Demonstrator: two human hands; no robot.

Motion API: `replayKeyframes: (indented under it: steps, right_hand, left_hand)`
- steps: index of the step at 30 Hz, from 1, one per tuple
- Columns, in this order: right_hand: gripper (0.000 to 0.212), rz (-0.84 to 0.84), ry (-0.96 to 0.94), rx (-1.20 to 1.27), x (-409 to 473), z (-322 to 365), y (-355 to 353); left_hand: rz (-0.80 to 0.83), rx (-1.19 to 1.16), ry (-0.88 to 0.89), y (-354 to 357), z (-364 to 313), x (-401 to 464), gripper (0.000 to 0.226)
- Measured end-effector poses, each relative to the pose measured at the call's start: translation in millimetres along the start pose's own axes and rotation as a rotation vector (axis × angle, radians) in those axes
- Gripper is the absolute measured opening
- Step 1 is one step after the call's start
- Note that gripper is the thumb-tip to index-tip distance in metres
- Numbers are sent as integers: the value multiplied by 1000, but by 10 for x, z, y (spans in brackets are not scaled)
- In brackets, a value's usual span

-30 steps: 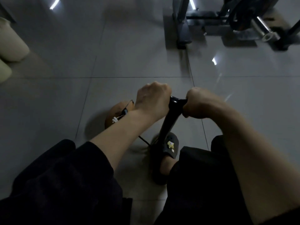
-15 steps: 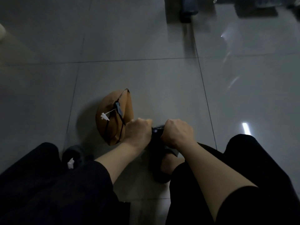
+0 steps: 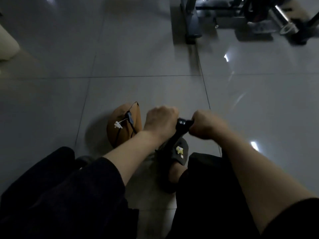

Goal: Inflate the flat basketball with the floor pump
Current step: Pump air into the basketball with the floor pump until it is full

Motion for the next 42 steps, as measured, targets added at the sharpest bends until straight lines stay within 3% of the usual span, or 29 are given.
replayKeyframes:
  steps: [3, 6, 14, 22, 29, 35, 41, 42]
  right_hand:
    - [14, -108, -18, 14, -95, -26, -603]
    - [16, -134, -14, 18, -94, -33, -717]
    - [29, 60, 59, 46, 369, -88, 551]
    - [28, 135, 115, 86, 633, -151, 967]
    - [25, 135, 96, 23, 645, -142, 1022]
    - [11, 152, 44, 30, 309, -58, 731]
    - [9, -8, 15, 84, -64, -132, -494]
    - [10, -14, 6, 108, -125, -142, -641]
  left_hand:
    - [-171, 9, 19, -549, -127, 115, 9]
    - [-242, 14, 20, -646, -154, 155, 3]
    - [29, -21, -44, 606, 216, 168, 8]
    - [72, 68, -33, 1120, 339, 304, 11]
    - [122, 37, -37, 1161, 351, 268, 14]
    - [143, -38, 16, 714, 201, 53, 14]
    - [-167, -51, 68, -491, -171, 170, 6]
    - [-200, -64, 71, -623, -221, 193, 14]
Point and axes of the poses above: each hand's wrist, its own x-axis towards the middle knuckle, its own y-axis out of the palm, z = x × y, the point moved 6 cm from there along x, towards the middle knuckle, and after that the axes turned 7 degrees about -x, right-handed, at the moved point
